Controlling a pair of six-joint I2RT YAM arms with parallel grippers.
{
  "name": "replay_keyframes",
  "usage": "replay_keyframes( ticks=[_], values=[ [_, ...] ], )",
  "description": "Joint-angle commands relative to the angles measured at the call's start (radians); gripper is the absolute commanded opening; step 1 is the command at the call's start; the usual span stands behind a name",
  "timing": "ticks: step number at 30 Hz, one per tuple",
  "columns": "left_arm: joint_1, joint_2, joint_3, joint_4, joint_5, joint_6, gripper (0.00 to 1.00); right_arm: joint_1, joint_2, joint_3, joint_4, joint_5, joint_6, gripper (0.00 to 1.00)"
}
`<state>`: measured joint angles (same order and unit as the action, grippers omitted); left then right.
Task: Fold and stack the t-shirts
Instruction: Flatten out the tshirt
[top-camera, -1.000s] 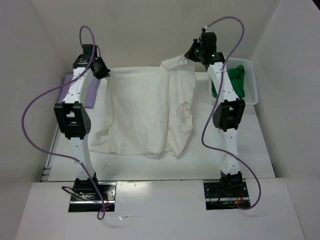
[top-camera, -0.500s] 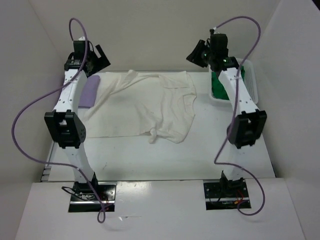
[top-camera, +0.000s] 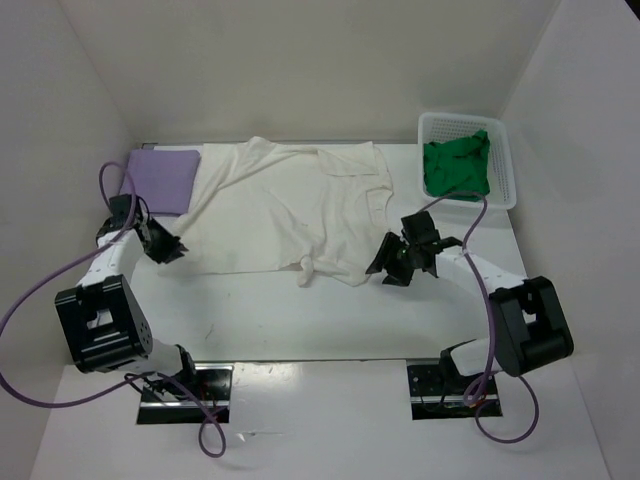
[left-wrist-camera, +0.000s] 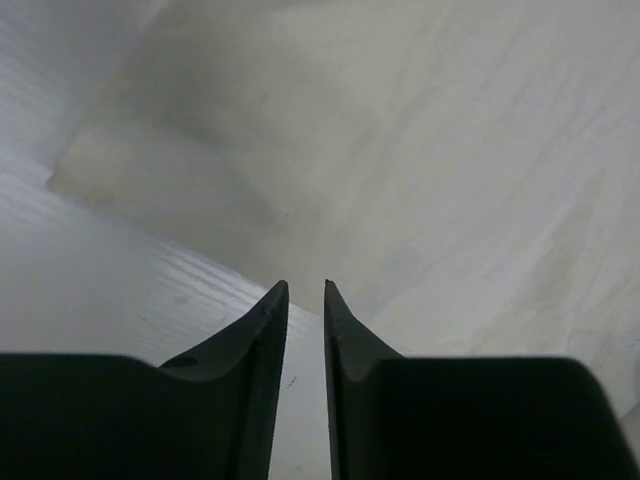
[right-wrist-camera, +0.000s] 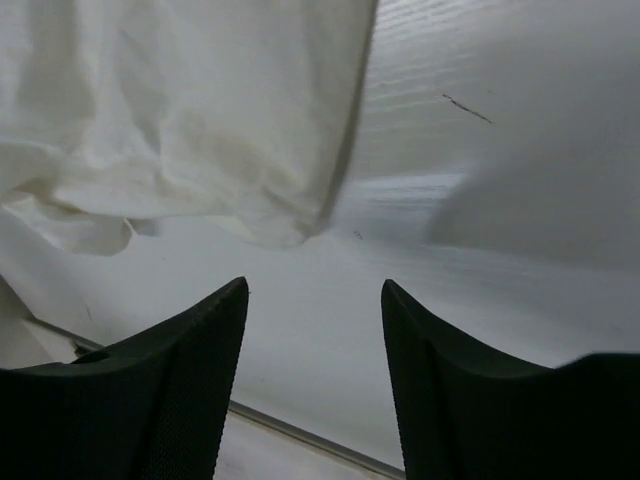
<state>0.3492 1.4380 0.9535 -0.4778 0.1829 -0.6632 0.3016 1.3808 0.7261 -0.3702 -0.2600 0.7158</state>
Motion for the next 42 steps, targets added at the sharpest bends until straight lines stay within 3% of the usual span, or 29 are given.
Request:
replay_keyframes(
  ticks=[1,2,6,9,10,12,14,19,22,25,28,31,32,35,37,40,42],
  values=[
    [0.092,-0.022,-0.085,0.022,0.056,-0.053,0.30,0.007,-0.006,-0.043,0.155,-0.004,0.076,0.64],
    [0.109,-0.022,-0.097,0.022,0.075,-0.062,0.41,0.007,0.009,-0.044,0.165,-0.004,0.076,0.65],
    [0.140,-0.022,-0.107,0.022,0.037,-0.062,0.55,0.007,0.114,-0.044,0.243,0.008,0.085,0.63],
    [0.189,-0.011,-0.157,0.033,0.036,-0.073,0.57,0.007,0.219,0.016,0.264,-0.002,0.085,0.48],
    [0.201,-0.011,-0.168,0.045,0.036,-0.073,0.57,0.007,0.236,0.030,0.264,-0.002,0.085,0.30],
    [0.221,-0.001,-0.179,0.057,0.047,-0.073,0.56,0.007,0.248,0.076,0.242,-0.002,0.076,0.12],
    [0.221,0.033,-0.179,0.073,0.047,-0.073,0.54,0.007,0.201,0.088,0.196,0.010,0.062,0.01],
    [0.244,0.128,-0.159,0.119,0.050,-0.073,0.43,0.007,-0.133,0.113,-0.079,0.007,0.008,0.00],
    [0.255,0.177,-0.139,0.142,0.065,-0.084,0.30,0.007,-0.224,0.154,-0.235,-0.051,-0.013,0.00],
    [0.255,0.200,-0.111,0.142,0.076,-0.073,0.20,0.007,-0.255,0.203,-0.266,-0.099,-0.024,0.00],
    [0.255,0.211,-0.090,0.142,0.076,-0.064,0.14,-0.079,-0.186,0.239,-0.186,-0.111,-0.056,0.00],
    [0.255,0.220,-0.090,0.142,0.095,-0.064,0.12,-0.218,-0.030,0.286,-0.023,-0.174,-0.065,0.00],
    [0.255,0.220,-0.090,0.151,0.095,-0.064,0.11,-0.219,0.103,0.327,-0.003,-0.188,-0.065,0.00],
    [0.255,0.220,-0.090,0.160,0.104,-0.055,0.09,-0.203,0.383,0.566,-0.001,-0.136,-0.085,0.00],
    [0.255,0.220,-0.081,0.160,0.104,-0.055,0.03,-0.193,0.475,0.727,-0.013,-0.125,-0.085,0.00],
    [0.255,0.211,-0.070,0.160,0.113,-0.065,0.02,-0.138,0.445,0.799,-0.065,-0.075,-0.107,0.00],
    [0.255,0.199,-0.070,0.169,0.122,-0.065,0.01,-0.092,0.306,0.744,-0.113,-0.059,-0.131,0.00]
  ],
)
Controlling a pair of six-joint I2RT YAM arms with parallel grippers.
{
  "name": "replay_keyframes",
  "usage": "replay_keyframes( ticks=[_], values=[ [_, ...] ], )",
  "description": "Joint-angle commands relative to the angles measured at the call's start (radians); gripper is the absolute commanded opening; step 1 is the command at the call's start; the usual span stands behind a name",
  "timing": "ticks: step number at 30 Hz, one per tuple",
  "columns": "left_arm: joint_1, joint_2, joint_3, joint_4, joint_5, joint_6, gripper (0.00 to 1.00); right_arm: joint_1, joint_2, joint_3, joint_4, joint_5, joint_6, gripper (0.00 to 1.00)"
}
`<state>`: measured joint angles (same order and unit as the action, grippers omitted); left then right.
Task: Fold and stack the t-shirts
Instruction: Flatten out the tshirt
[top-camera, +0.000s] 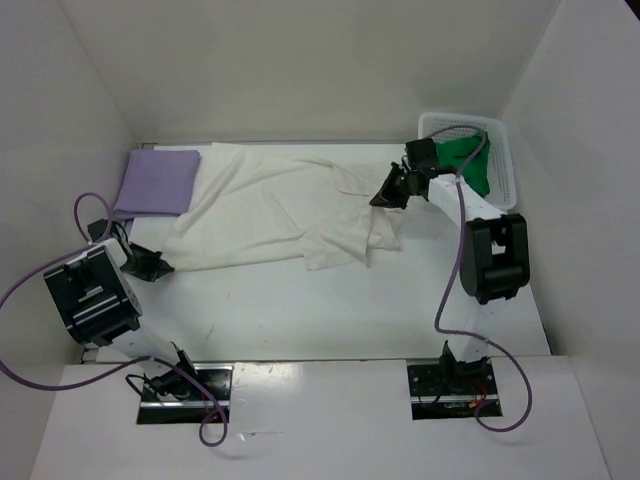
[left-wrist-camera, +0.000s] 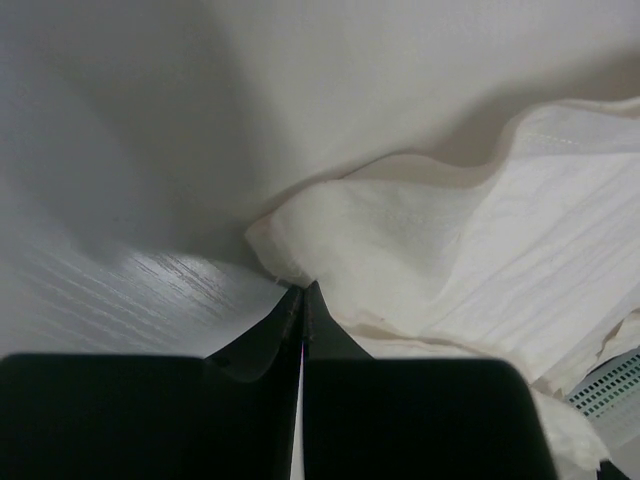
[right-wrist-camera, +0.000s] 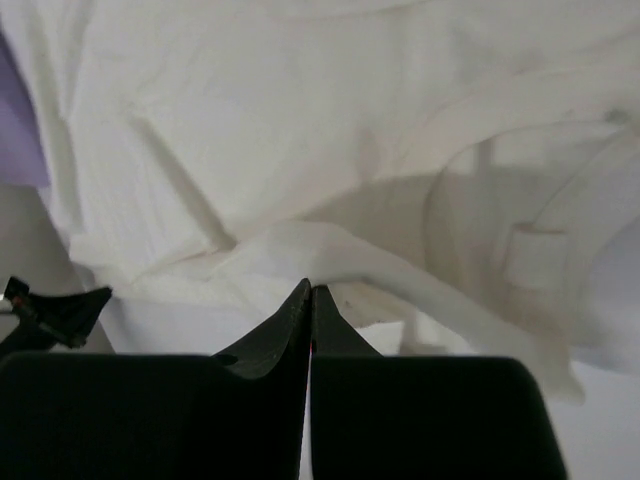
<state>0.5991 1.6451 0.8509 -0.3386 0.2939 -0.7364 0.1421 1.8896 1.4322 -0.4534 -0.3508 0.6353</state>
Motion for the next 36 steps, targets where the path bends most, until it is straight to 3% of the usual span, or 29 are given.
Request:
replay_keyframes(
  ticks=[1,5,7,12,15,17,20,21,22,26,30,31,36],
  values=[
    [0.005,-0.008,0.033,0.030,0.011,0.008,0.01,0.079,-0.261,-0.002,-0.030,0.001,-0.051,0.00],
    [0.005,-0.019,0.033,0.030,0.024,0.008,0.01,0.125,-0.581,-0.282,-0.118,-0.056,0.006,0.00],
    [0.005,-0.019,0.033,0.030,0.024,0.008,0.02,0.125,-0.721,-0.346,-0.158,-0.097,0.029,0.00],
    [0.005,-0.019,0.033,0.030,0.024,0.008,0.03,0.125,-0.791,-0.392,-0.211,-0.119,0.024,0.00],
    [0.005,-0.028,0.033,0.021,0.024,0.008,0.03,0.070,-0.698,-0.426,-0.075,-0.108,0.010,0.00],
    [0.005,-0.039,0.033,0.021,0.024,0.008,0.06,0.004,-0.550,-0.458,0.008,-0.108,0.010,0.00],
    [0.005,-0.050,0.023,0.021,0.024,0.008,0.10,0.004,-0.321,-0.377,0.120,-0.051,0.010,0.00],
    [0.005,-0.063,0.014,0.021,0.024,0.008,0.14,0.004,-0.269,-0.343,0.130,-0.042,0.000,0.00],
    [0.005,-0.064,0.014,0.021,0.024,0.008,0.24,0.004,-0.221,-0.307,0.130,-0.028,-0.014,0.00],
    [0.005,-0.102,0.005,0.021,0.013,0.008,0.40,-0.021,-0.046,-0.136,0.140,-0.024,0.003,0.00],
    [0.005,-0.102,0.005,0.021,-0.005,-0.011,0.41,-0.041,-0.043,-0.098,0.140,-0.013,0.014,0.19],
    [0.014,-0.102,0.005,0.021,-0.006,-0.011,0.41,-0.041,-0.059,-0.119,0.140,-0.013,0.014,0.28],
    [0.051,-0.102,0.025,-0.013,-0.055,-0.020,0.37,-0.041,-0.274,-0.251,0.131,0.007,0.023,0.49]
  ],
)
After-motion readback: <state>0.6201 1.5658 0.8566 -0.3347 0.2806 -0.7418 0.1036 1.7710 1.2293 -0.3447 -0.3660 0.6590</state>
